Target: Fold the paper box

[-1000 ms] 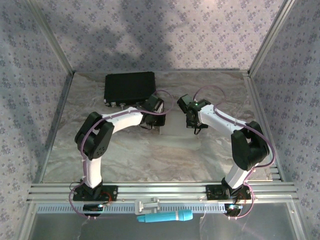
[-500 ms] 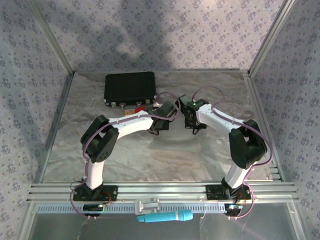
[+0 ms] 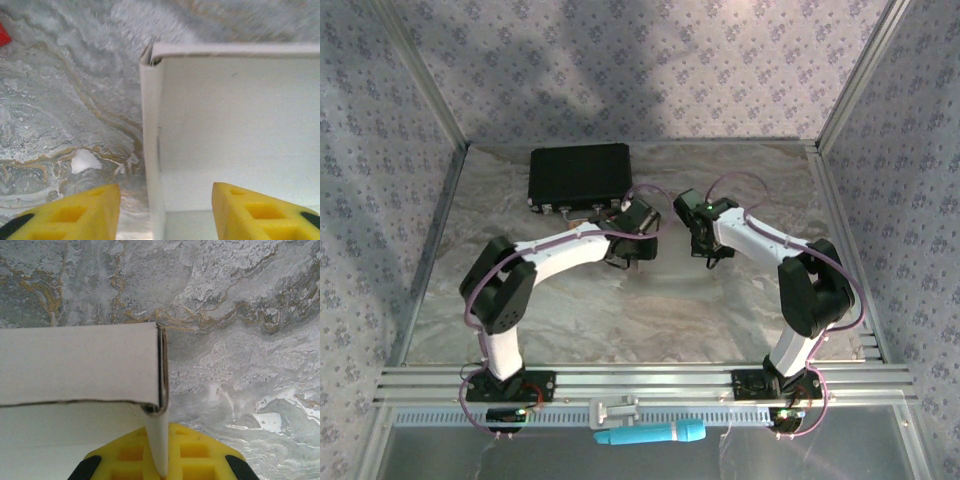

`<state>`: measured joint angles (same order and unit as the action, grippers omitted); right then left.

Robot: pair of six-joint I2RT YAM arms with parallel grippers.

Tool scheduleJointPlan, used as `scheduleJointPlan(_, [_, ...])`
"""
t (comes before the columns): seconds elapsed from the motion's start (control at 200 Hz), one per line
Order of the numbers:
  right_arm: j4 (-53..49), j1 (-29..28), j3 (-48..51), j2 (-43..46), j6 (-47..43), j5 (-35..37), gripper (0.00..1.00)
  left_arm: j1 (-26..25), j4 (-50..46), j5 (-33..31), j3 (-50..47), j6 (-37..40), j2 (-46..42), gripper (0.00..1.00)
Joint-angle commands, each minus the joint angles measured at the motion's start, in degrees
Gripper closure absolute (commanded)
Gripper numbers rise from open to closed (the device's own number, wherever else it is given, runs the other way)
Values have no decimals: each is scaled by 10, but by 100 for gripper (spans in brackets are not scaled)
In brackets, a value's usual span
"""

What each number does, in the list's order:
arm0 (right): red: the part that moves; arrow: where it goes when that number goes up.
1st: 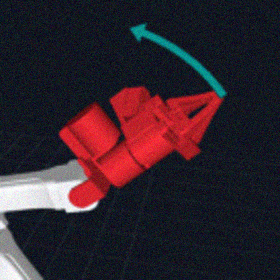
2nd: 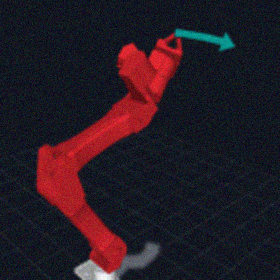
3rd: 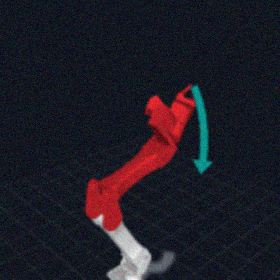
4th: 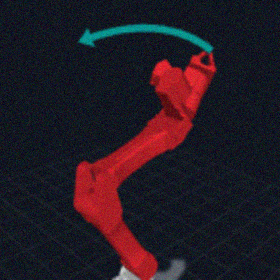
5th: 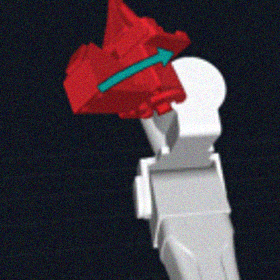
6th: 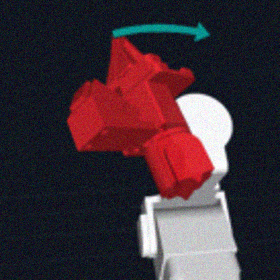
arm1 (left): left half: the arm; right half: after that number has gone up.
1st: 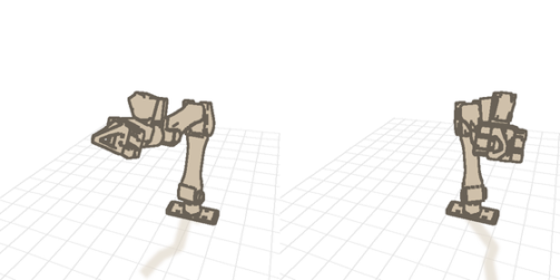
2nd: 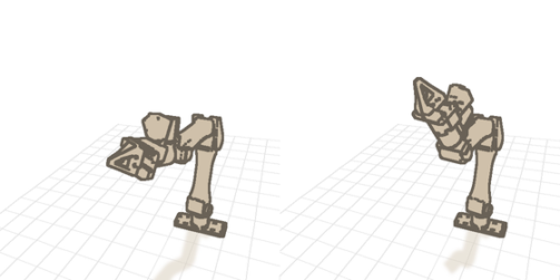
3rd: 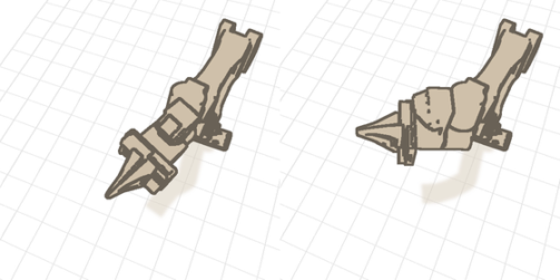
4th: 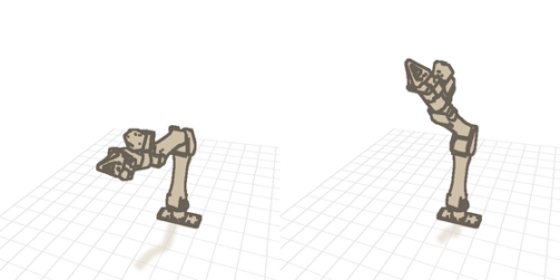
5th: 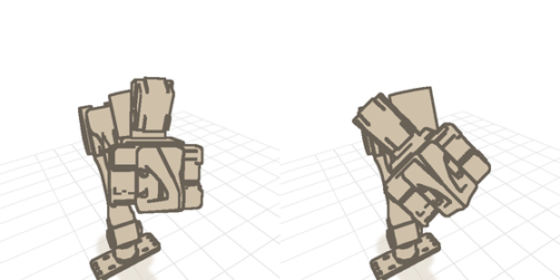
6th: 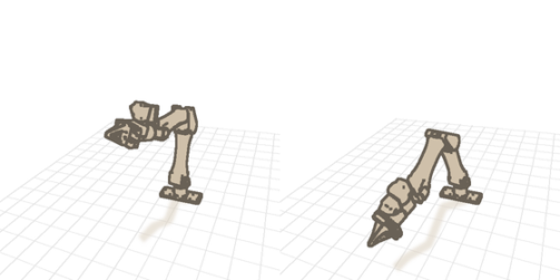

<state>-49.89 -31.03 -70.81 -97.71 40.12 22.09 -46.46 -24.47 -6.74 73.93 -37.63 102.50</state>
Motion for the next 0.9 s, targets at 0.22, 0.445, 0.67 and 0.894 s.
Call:
scheduleJointPlan(0.22, [1,146,92,20,189,-199,100,91,-156,-39,13,-207,-162,48])
scheduleJointPlan(0.445, [35,155,158,55,404,-319,100,115,-45,141,-87,-219,-186,62])
scheduleJointPlan(0.67, [74,76,175,38,583,-381,100,80,73,196,-136,-239,-129,63])
scheduleJointPlan(0.894, [65,52,164,60,611,-395,51,69,143,214,-136,-243,-69,63])
